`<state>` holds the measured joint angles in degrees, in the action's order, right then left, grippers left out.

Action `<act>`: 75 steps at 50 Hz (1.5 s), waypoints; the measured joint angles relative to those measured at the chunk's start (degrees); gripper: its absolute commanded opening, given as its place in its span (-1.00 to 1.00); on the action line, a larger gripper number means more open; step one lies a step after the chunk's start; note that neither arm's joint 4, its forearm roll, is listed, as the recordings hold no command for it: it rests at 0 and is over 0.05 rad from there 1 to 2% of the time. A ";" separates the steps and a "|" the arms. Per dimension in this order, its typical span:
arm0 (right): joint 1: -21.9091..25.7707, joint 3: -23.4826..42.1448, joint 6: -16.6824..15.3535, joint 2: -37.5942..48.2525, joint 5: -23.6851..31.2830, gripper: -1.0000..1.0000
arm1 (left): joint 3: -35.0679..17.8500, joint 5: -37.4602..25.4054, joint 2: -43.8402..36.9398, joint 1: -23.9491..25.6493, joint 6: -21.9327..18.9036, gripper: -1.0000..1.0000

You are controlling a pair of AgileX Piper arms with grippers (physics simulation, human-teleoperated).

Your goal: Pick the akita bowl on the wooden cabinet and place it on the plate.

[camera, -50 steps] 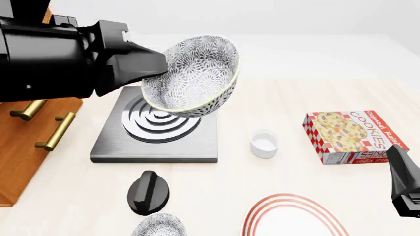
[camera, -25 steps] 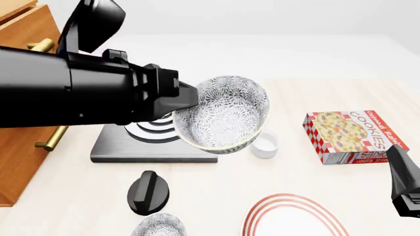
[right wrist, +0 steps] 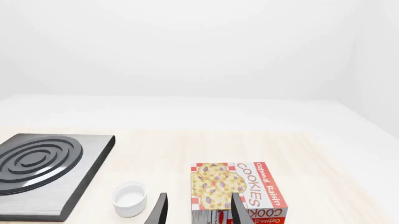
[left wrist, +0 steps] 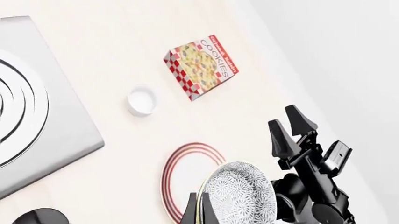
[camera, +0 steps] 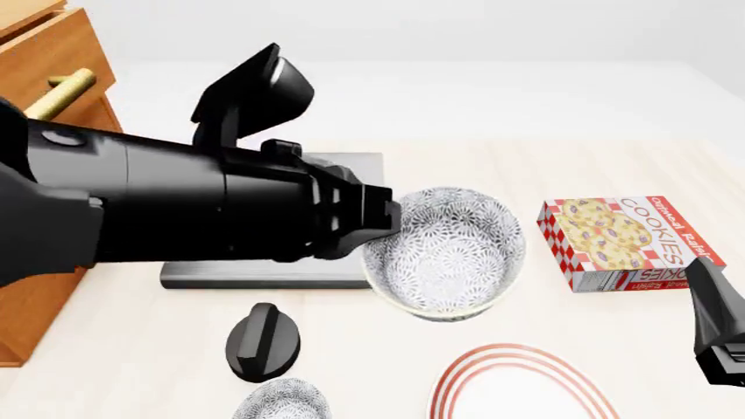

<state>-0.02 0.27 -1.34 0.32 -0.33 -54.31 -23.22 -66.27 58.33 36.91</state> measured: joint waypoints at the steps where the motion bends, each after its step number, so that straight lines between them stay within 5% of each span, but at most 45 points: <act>1: 0.00 0.00 0.00 0.00 0.00 1.00 | 0.01 0.19 -0.34 0.10 0.07 -1.00; 75: -0.01 0.00 0.00 0.00 0.00 1.00 | 2.22 11.96 -16.55 2.55 4.62 -1.00</act>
<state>-0.02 0.27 -1.35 0.32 -0.33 -52.09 -11.27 -82.81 60.88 41.53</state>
